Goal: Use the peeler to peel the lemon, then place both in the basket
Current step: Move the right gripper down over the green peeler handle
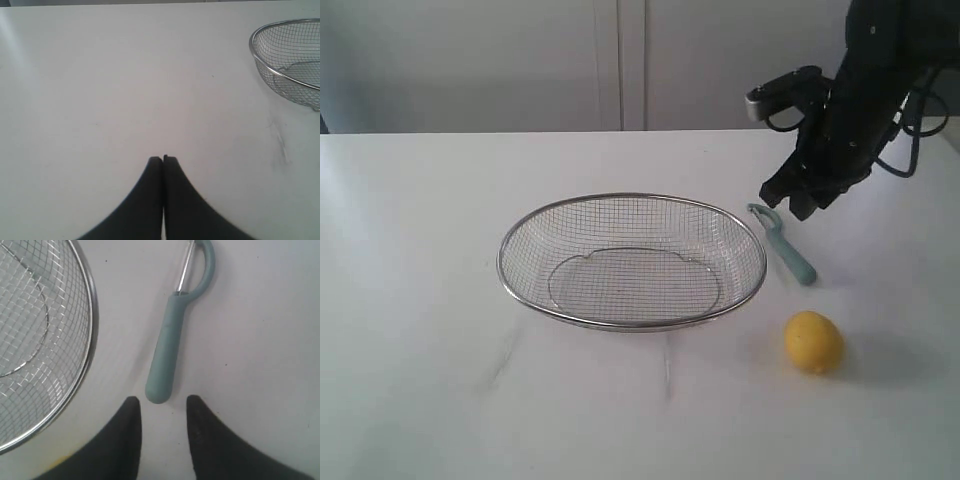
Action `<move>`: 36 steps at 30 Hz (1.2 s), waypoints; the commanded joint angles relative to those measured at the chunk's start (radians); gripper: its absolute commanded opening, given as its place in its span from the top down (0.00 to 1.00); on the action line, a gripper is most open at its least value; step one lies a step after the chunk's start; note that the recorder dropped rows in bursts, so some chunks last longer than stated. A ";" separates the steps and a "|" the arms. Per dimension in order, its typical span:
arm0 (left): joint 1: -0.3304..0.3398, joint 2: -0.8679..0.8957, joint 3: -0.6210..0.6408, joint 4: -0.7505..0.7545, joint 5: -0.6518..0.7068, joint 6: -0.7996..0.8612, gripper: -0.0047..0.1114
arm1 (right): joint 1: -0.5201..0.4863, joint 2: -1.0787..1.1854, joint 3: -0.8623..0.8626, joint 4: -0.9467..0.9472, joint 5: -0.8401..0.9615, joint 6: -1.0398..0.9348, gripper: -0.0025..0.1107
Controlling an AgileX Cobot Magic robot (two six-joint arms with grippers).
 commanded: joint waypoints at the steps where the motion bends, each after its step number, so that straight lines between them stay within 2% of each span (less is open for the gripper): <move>1: -0.004 -0.005 0.004 -0.009 -0.001 -0.005 0.96 | -0.034 0.055 -0.030 -0.012 0.000 -0.016 0.70; 13: -0.004 -0.005 0.004 -0.009 -0.001 -0.005 0.96 | -0.062 0.147 -0.036 0.113 -0.065 -0.019 0.70; 26: -0.004 -0.005 0.004 -0.009 -0.001 -0.005 0.96 | -0.062 0.200 -0.036 0.115 -0.102 -0.017 0.70; 30: -0.004 -0.005 0.004 -0.009 -0.001 -0.005 0.96 | -0.062 0.200 -0.036 0.115 -0.103 -0.017 0.62; 36: -0.004 -0.005 0.004 -0.009 -0.001 -0.005 0.96 | -0.062 0.227 -0.036 0.120 -0.104 -0.010 0.62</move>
